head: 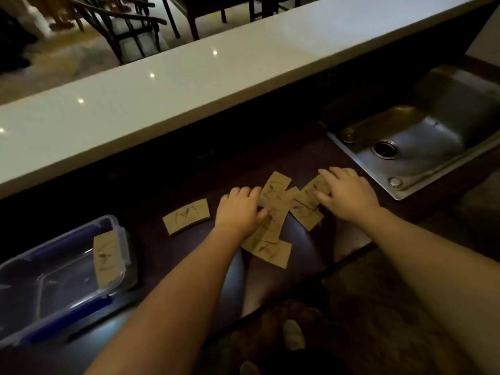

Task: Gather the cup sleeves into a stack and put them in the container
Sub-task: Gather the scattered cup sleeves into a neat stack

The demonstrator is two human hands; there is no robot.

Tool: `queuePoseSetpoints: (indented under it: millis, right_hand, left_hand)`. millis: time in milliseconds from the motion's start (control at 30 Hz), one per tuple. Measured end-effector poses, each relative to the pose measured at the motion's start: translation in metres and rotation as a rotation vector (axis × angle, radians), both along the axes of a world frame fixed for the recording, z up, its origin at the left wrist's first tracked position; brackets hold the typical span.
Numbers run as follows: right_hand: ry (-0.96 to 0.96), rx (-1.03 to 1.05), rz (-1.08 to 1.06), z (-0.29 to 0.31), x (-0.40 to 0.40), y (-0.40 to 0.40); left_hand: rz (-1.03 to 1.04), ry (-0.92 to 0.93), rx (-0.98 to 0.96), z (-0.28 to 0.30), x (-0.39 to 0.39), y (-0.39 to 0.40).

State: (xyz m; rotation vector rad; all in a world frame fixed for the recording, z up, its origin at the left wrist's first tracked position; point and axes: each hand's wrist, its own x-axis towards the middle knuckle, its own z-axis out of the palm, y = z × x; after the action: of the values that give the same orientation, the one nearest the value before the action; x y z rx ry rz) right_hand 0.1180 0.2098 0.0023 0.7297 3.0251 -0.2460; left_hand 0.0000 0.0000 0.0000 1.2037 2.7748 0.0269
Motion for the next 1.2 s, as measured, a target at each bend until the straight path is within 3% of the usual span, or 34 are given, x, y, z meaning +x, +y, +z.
queuePoseSetpoints:
  millis: [200, 533, 700, 800, 867, 967, 1033, 1100, 1200]
  right_hand:
    - [-0.136, -0.21, -0.184, -0.024, -0.01, 0.017]
    - [-0.225, -0.307, -0.305, -0.042, -0.039, 0.019]
    - [-0.204, -0.327, -0.325, -0.04, -0.046, 0.02]
    - [-0.066, -0.397, -0.356, -0.039, -0.046, 0.023]
    - [0.126, -0.56, -0.437, -0.037, -0.045, 0.027]
    - [0.407, -1.16, -0.659, -0.025, -0.042, 0.024]
    - [0.49, -1.425, -0.657, -0.01, -0.036, 0.014]
    - [0.487, -1.541, -0.58, 0.002, -0.029, -0.004]
    - [0.343, -1.442, -0.43, 0.003, -0.025, -0.036]
  left_hand:
    - [0.171, -0.232, -0.048, -0.022, 0.009, 0.026]
    - [0.394, -0.502, 0.087, -0.039, 0.004, 0.045]
    - [0.493, -0.64, 0.176, -0.038, 0.0, 0.046]
    - [0.527, -0.747, 0.294, -0.041, -0.001, 0.046]
    - [0.596, -0.898, 0.46, -0.041, -0.003, 0.041]
    - [0.745, -1.133, 0.66, -0.029, -0.005, 0.026]
    - [0.809, -1.277, 0.743, -0.021, -0.006, 0.013]
    - [0.856, -1.422, 0.819, -0.015, -0.006, 0.002]
    - [0.867, -1.597, 0.874, -0.01, 0.001, -0.013]
